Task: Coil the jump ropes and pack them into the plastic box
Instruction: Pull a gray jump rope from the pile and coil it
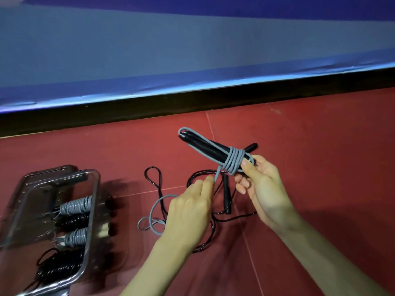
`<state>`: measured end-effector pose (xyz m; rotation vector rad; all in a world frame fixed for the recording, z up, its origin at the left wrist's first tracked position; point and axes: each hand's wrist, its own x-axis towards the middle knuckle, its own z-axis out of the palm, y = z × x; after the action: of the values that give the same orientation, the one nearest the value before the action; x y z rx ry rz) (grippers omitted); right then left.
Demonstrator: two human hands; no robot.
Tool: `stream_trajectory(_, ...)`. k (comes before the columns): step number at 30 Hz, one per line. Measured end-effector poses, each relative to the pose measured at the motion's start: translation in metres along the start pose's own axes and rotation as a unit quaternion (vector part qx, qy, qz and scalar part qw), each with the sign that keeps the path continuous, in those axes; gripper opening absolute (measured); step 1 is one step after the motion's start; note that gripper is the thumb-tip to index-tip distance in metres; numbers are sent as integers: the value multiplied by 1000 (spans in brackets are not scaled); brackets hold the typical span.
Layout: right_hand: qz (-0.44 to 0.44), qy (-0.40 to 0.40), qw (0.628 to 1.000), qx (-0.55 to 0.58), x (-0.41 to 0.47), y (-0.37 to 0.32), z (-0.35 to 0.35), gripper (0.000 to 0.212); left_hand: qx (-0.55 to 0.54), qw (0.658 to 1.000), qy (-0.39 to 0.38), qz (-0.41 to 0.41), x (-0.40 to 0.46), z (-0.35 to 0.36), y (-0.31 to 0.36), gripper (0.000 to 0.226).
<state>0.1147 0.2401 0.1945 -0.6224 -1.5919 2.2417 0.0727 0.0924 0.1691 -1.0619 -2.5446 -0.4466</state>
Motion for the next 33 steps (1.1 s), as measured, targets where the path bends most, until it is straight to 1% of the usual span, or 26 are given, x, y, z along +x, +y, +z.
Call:
stream_trajectory(1, 0, 3, 1000, 1, 0, 0, 0, 17, -10, 1000, 4, 10, -1, 0, 0, 22)
stream_trajectory(2, -3, 6, 1000, -6, 1, 0, 0, 17, -27, 1000, 4, 11, -1, -1, 0, 18)
stream_trajectory(4, -30, 15, 998, -57, 2, 3, -2, 16, -52, 998, 13, 20, 1, -4, -1, 23)
stream_trajectory(5, -60, 23, 992, -107, 4, 6, -4, 16, -52, 998, 27, 31, 2, -6, -3, 21)
stream_trajectory(7, -131, 33, 962, -236, 5, 10, -9, 10, -36, 996, 49, 62, 4, -12, -9, 10)
stream_trajectory(8, -148, 29, 944, -292, 5, 10, -11, 4, -28, 995, 50, 77, 4, -15, -12, 6)
stream_trajectory(10, -148, -1, 917, -370, 5, 8, -17, 6, -26, 994, 38, 103, 4, -19, -16, 5)
stream_trajectory(11, -143, -27, 910, -388, 5, 7, -20, 8, -31, 993, 34, 109, 4, -20, -19, 5)
stream_trajectory(13, -133, -80, 895, -418, 2, 3, -24, 12, -50, 994, 14, 98, 3, -22, -21, 24)
stream_trajectory(14, -127, -106, 886, -433, 0, 2, -26, 12, -57, 994, -1, 89, 4, -23, -22, 30)
stream_trajectory(18, -88, -188, 868, -451, -4, -1, -32, 12, -59, 992, -47, 105, 11, -27, -27, 33)
stream_trajectory(20, -67, -221, 863, -450, -4, -5, -33, 10, -74, 988, -63, 119, 16, -28, -30, 34)
stream_trajectory(23, -55, -262, 855, -445, -5, -9, -32, 8, -108, 982, -107, 112, 25, -28, -37, 42)
stream_trajectory(25, -47, -279, 855, -435, -6, -10, -31, 9, -124, 975, -152, 104, 31, -28, -42, 48)
stream_trajectory(27, -34, -290, 865, -408, -7, -10, -32, 9, -146, 966, -200, 80, 34, -23, -47, 50)
stream_trajectory(28, -24, -295, 875, -384, -8, -11, -33, 9, -180, 955, -229, 62, 36, -20, -49, 53)
stream_trajectory(29, -15, -299, 883, -361, -8, -11, -34, 10, -250, 931, -262, 36, 37, -17, -52, 53)
stream_trajectory(30, -10, -302, 888, -346, -9, -11, -35, 13, -345, 893, -289, 7, 37, -13, -55, 50)
stream_trajectory(31, -11, -306, 890, -338, -10, -12, -35, 15, -430, 846, -315, -20, 37, -10, -56, 45)
stream_trajectory(32, -15, -311, 890, -334, -11, -12, -35, 16, -483, 808, -336, -38, 37, -7, -57, 40)
stream_trajectory(33, -20, -316, 889, -332, -11, -12, -35, 17, -503, 788, -351, -46, 38, -7, -56, 37)
